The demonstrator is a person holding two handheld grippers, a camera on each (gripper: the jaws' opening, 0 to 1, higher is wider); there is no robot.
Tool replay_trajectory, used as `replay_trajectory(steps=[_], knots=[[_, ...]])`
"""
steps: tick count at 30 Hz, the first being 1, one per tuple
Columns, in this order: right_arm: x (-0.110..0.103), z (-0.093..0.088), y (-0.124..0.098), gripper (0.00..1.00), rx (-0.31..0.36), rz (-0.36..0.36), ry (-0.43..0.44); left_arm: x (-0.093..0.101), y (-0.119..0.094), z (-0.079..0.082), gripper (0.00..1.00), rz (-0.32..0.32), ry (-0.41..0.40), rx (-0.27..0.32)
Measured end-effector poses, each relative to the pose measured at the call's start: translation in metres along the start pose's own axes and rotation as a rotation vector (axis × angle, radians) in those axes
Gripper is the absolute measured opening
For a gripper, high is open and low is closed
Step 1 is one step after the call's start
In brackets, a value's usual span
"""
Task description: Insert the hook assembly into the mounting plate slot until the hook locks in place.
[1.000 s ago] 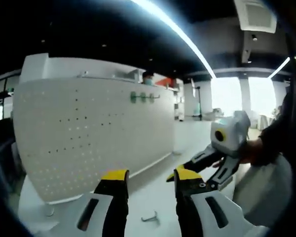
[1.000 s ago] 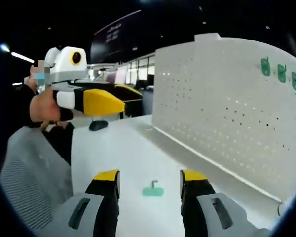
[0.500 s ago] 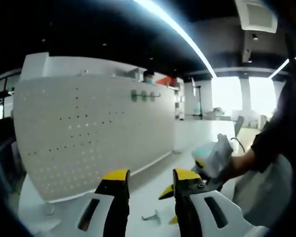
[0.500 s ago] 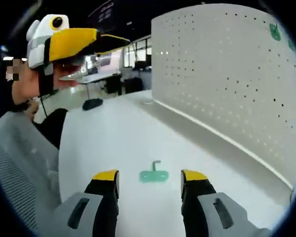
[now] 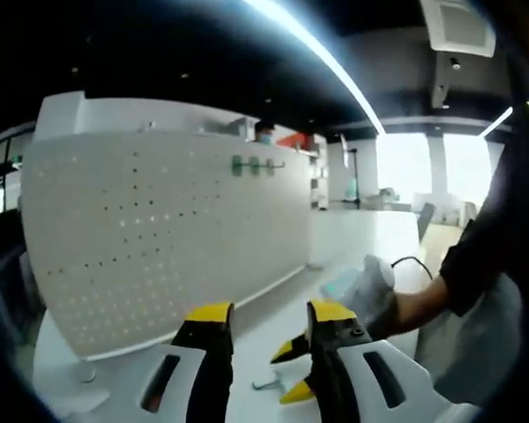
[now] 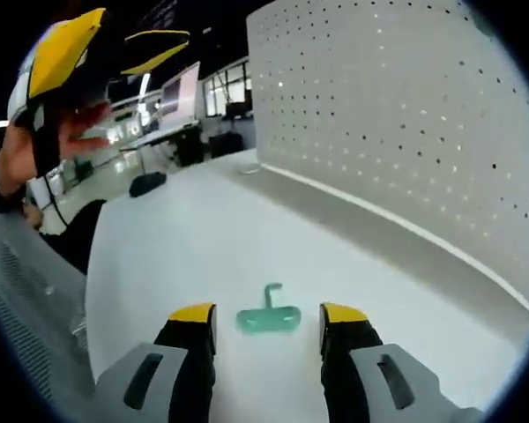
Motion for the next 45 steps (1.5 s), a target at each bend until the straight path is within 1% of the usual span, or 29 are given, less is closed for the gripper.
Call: replay_trajectory(steps=[5, 7, 10, 15, 20, 25, 32, 36, 45], knots=[[-0.005, 0.002, 0.004, 0.42, -0.003, 0.015, 0.004, -0.001, 0.000, -0.001, 0.33, 0.003, -0.003, -0.002], [-0.006, 0.001, 0.006, 0.42, -0.012, 0.010, -0.006, -0.002, 0.000, -0.001, 0.33, 0.004, -0.004, -0.003], [-0.005, -0.001, 0.008, 0.39, -0.021, 0.006, -0.015, -0.002, 0.000, -0.001, 0.33, 0.006, -0.003, -0.004], [-0.001, -0.001, 0.009, 0.39, -0.014, 0.002, 0.002, -0.003, 0.000, -0.001, 0.32, 0.008, -0.006, -0.005], [-0.006, 0.000, 0.011, 0.38, -0.011, 0.005, -0.017, -0.003, 0.000, -0.002, 0.32, 0.009, -0.005, -0.009], [-0.005, -0.001, 0.010, 0.31, -0.016, 0.005, -0.016, -0.003, 0.000, -0.002, 0.32, 0.010, -0.006, -0.011], [-0.003, -0.002, 0.009, 0.31, -0.016, -0.004, -0.022, -0.003, 0.000, -0.002, 0.31, 0.008, -0.004, -0.013], [-0.002, -0.001, 0.007, 0.31, -0.011, -0.008, -0.045, -0.003, 0.000, -0.002, 0.31, 0.007, -0.007, -0.012], [0.000, 0.001, 0.005, 0.30, -0.012, -0.006, -0.065, -0.002, 0.001, -0.003, 0.31, 0.004, -0.008, -0.018]])
Point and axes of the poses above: the point that each gripper's makers call its tool centre point, and the gripper's own axes: y roughly forward along the fingers, x roughly to its right, z roughly out of its top, the point moved 5 cm from there along -y, roughly backward along the fingers, and after that the axes turned 11 degrees about -x, right-handed, at the moved point
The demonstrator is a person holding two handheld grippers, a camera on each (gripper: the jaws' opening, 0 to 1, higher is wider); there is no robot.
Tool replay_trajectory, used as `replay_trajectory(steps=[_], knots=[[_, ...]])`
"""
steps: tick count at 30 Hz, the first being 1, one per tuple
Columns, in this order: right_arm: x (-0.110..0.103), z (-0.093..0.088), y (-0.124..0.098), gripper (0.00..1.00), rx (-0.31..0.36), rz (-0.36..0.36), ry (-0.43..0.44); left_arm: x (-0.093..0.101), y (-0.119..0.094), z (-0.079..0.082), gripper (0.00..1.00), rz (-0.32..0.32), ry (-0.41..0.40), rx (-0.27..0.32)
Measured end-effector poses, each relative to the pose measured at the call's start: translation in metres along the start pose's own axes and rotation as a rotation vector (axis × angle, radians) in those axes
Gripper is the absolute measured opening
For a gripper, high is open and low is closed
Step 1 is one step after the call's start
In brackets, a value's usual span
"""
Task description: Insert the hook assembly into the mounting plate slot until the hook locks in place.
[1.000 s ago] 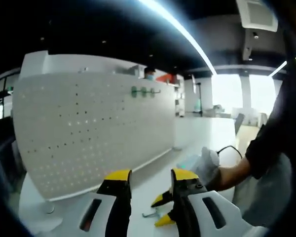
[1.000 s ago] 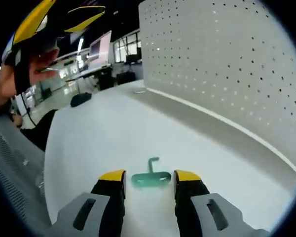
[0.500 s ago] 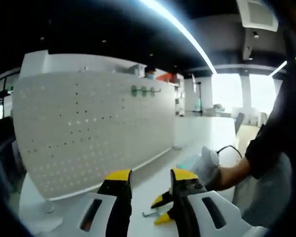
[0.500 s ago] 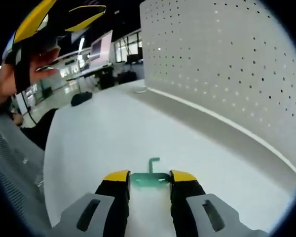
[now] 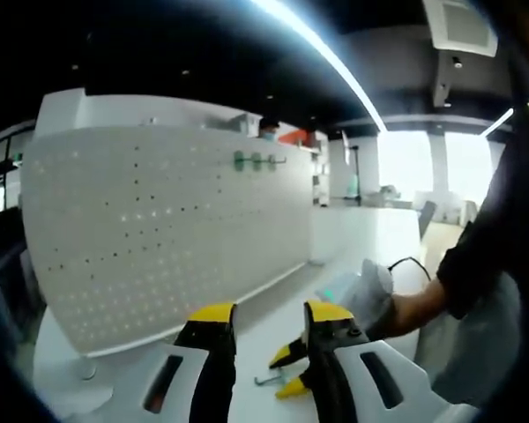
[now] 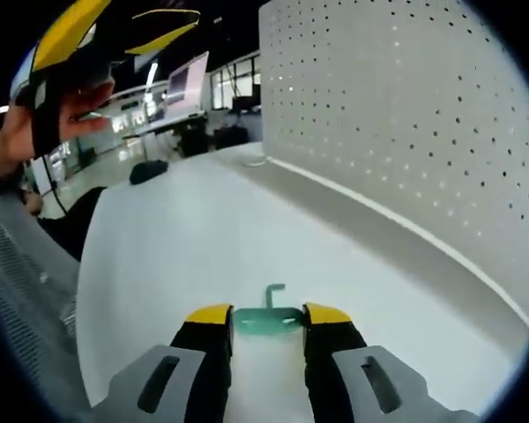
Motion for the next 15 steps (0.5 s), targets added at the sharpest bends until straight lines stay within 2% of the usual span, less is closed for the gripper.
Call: replay_trajectory(steps=[15], knots=[[0.002, 0.016, -0.015, 0.30, 0.075, -0.015, -0.042, -0.004, 0.000, -0.004, 0.30, -0.001, -0.038, -0.018]])
Point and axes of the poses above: the point that each gripper's makers call its tool centre point, and the gripper's own axes: y roughly forward along the fingers, x roughly to its right, z roughly out of its top, the point moved 5 cm from there along -y, roughly backward along the fingers, and after that the axes turned 11 degrees about -x, right-handed, at the moved point
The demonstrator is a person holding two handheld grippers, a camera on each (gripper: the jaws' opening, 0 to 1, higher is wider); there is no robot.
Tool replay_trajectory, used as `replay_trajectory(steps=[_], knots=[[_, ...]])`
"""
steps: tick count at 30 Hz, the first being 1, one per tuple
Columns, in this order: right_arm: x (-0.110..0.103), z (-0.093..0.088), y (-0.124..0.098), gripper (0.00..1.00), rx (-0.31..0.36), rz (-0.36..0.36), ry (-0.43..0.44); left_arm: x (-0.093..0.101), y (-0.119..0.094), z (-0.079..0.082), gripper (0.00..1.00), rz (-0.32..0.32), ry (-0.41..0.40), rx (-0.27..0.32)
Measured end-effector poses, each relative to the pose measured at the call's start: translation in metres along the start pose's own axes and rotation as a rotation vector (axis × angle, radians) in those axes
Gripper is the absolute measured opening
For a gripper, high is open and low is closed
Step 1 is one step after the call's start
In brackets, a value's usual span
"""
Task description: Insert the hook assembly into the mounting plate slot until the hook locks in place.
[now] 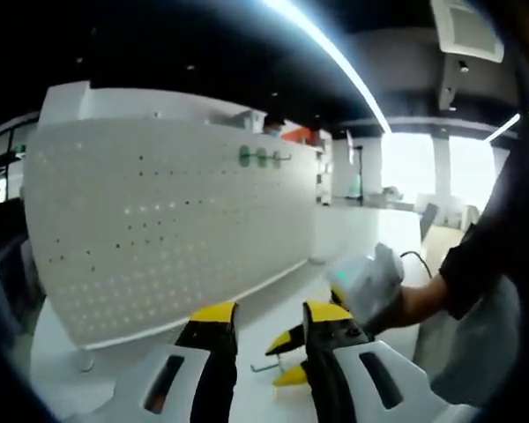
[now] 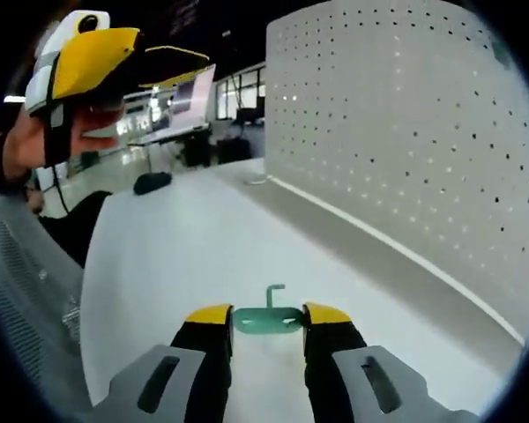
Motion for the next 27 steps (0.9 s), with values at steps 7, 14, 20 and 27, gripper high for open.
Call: replay_trajectory(steps=[7, 14, 20, 27], knots=[[0.002, 0.014, -0.012, 0.30, 0.059, -0.015, -0.032, -0.001, 0.000, 0.002, 0.29, -0.004, -0.015, -0.002], [0.001, 0.027, -0.023, 0.30, 0.113, -0.019, -0.057, -0.005, -0.001, 0.000, 0.29, -0.011, -0.020, -0.030], [-0.009, 0.036, -0.028, 0.30, 0.145, -0.011, -0.103, -0.013, -0.002, -0.004, 0.28, -0.018, -0.022, -0.071], [-0.018, 0.041, -0.028, 0.30, 0.160, 0.004, -0.167, -0.026, 0.005, -0.020, 0.26, -0.048, -0.072, -0.144]])
Point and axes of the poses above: the point that each gripper's makers call its tool centre point, and the gripper's own axes: y roughly forward along the fingers, x roughly to its right, z roughly out of its top, the point moved 5 cm from there along -y, roughly backward along the fingers, and after that the axes turned 11 degrees about -x, right-handed, at the moved point
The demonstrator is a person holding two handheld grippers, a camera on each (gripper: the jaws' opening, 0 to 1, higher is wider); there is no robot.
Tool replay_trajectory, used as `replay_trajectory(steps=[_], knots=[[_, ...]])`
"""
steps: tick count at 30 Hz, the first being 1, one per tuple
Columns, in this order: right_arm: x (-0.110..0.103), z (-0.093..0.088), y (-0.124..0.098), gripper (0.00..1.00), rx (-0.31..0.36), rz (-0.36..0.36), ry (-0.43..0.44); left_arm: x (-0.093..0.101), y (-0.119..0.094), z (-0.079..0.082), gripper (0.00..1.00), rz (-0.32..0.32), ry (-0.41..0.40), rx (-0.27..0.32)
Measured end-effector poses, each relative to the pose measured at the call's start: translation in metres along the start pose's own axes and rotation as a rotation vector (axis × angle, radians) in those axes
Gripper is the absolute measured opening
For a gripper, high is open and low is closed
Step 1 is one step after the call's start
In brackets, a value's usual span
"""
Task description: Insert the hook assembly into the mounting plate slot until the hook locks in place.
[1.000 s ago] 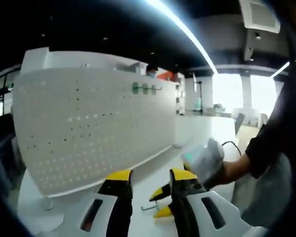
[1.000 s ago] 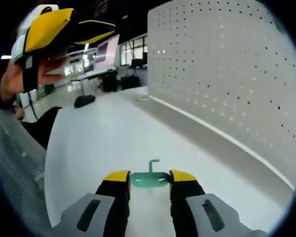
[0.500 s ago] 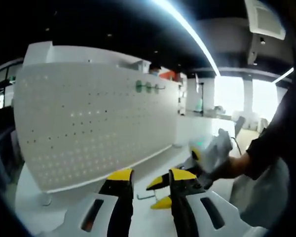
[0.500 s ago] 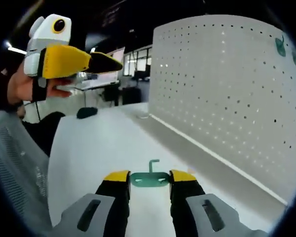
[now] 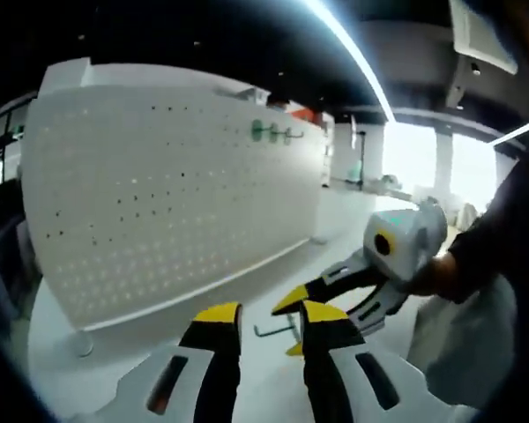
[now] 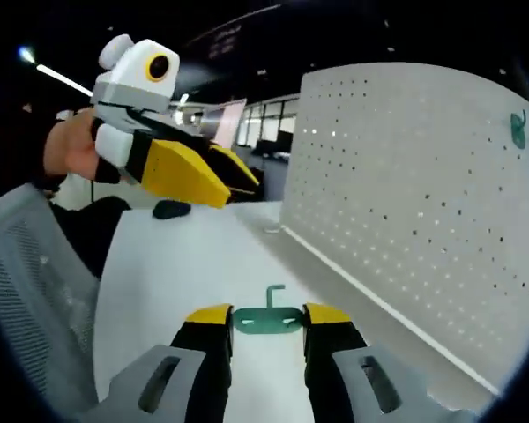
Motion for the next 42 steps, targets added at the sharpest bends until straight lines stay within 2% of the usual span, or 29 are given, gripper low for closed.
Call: replay_trajectory(steps=[4, 11, 18, 29, 35, 42], knots=[[-0.004, 0.004, 0.000, 0.30, 0.007, 0.012, -0.031, -0.005, 0.008, -0.009, 0.26, -0.047, -0.044, -0.047], [-0.010, 0.009, 0.000, 0.30, 0.027, 0.024, -0.083, -0.010, 0.020, -0.020, 0.26, -0.065, -0.060, -0.114], [-0.014, 0.012, -0.001, 0.30, 0.043, 0.035, -0.126, -0.014, 0.026, -0.026, 0.27, -0.096, -0.107, -0.149], [-0.021, 0.019, -0.003, 0.30, 0.075, 0.046, -0.189, -0.013, 0.026, -0.031, 0.22, -0.136, -0.164, -0.163], [-0.023, 0.021, -0.003, 0.30, 0.086, 0.045, -0.217, -0.012, 0.025, -0.031, 0.15, -0.153, -0.196, -0.156], [-0.023, 0.021, -0.003, 0.30, 0.080, 0.038, -0.245, -0.014, 0.023, -0.030, 0.09, -0.135, -0.190, -0.154]])
Point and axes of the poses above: the point that each gripper's makers call its tool centre point, and the gripper's own axes: y roughly forward along the fingers, x roughly to its right, z roughly out of its top, the point moved 5 cm from there along -y, roughly backward along the fingers, and after that the axes turned 11 degrees about -x, right-handed, at the moved point
